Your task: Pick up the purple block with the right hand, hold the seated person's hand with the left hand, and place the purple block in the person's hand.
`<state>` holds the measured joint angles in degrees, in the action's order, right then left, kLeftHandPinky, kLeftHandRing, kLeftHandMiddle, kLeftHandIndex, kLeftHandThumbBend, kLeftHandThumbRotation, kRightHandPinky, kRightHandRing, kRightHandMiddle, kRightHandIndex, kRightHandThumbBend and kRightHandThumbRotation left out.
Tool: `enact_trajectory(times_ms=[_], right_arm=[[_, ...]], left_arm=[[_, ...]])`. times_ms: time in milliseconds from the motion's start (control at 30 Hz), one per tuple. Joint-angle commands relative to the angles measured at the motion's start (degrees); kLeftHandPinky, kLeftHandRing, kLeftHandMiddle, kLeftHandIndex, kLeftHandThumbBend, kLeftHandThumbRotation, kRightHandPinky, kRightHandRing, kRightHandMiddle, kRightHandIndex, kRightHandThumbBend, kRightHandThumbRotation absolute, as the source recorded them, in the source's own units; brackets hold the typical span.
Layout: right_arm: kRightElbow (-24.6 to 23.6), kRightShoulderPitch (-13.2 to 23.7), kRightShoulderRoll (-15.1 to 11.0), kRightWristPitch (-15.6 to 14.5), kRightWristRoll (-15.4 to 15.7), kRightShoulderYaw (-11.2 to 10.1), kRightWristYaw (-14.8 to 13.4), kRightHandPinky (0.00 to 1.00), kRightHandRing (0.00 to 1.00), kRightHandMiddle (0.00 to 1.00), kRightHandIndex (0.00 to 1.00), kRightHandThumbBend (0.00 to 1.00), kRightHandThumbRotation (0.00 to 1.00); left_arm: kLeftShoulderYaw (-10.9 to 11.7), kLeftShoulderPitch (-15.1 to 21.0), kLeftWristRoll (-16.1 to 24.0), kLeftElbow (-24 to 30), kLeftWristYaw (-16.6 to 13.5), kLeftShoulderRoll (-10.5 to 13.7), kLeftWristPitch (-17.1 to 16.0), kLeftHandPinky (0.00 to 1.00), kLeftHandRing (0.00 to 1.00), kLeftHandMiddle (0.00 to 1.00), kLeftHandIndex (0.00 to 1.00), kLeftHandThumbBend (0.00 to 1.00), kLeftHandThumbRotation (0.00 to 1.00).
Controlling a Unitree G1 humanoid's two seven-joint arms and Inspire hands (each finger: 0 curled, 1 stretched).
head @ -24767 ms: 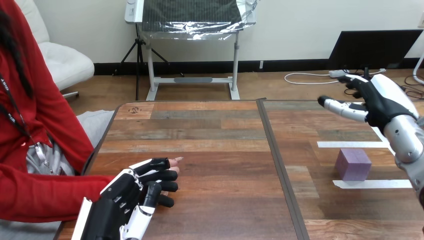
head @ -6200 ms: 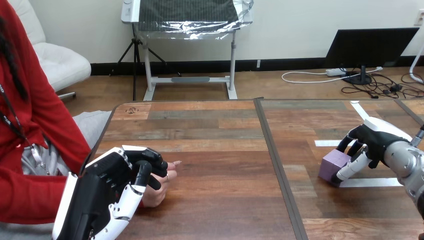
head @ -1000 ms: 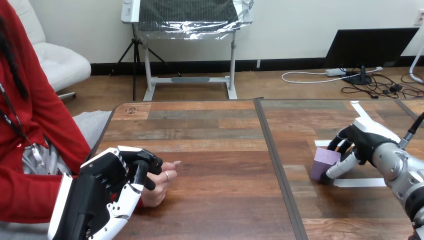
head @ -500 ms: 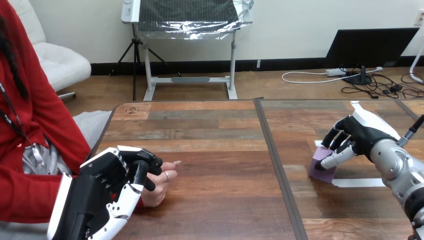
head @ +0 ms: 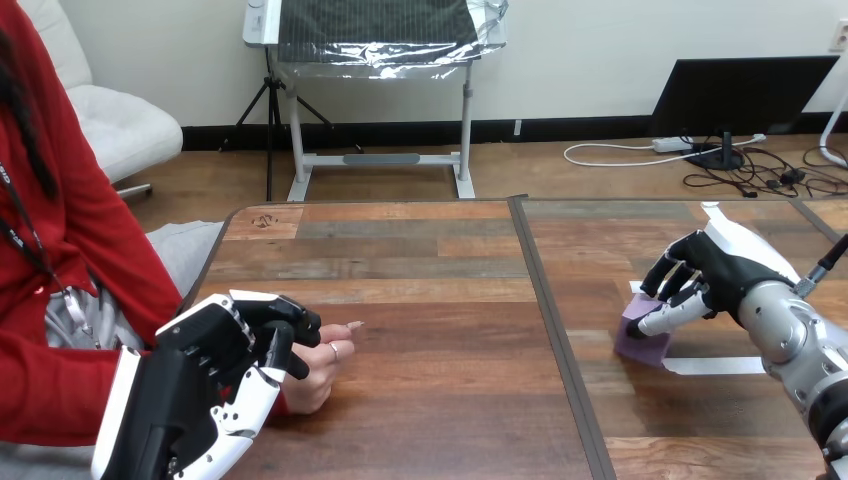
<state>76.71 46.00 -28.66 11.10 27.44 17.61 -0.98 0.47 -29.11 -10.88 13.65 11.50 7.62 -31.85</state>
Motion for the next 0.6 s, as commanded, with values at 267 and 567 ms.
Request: enact_trajectory(times_ms=[267,567], right_arm=[[-1.18,1.79,0.45,0.89,-0.34,-0.65,-1.09,0.46,0.51,0.54,0.54,0.78,0.0],[-1.1,1.88,0.3,0.61,0.09,-0.25,-0.84,0.49,0.53,0.55,0.54,0.78,0.0]], left_arm=[[-0.02,1.81,-0.21,3.5,0.01,-0.65,1.11,0.44,0.57,0.58,0.52,0.28,0.32],[0.15,2.23,0.08,3.42,-0.03,-0.72,0.79,0.44,0.56,0.58,0.51,0.25,0.31]])
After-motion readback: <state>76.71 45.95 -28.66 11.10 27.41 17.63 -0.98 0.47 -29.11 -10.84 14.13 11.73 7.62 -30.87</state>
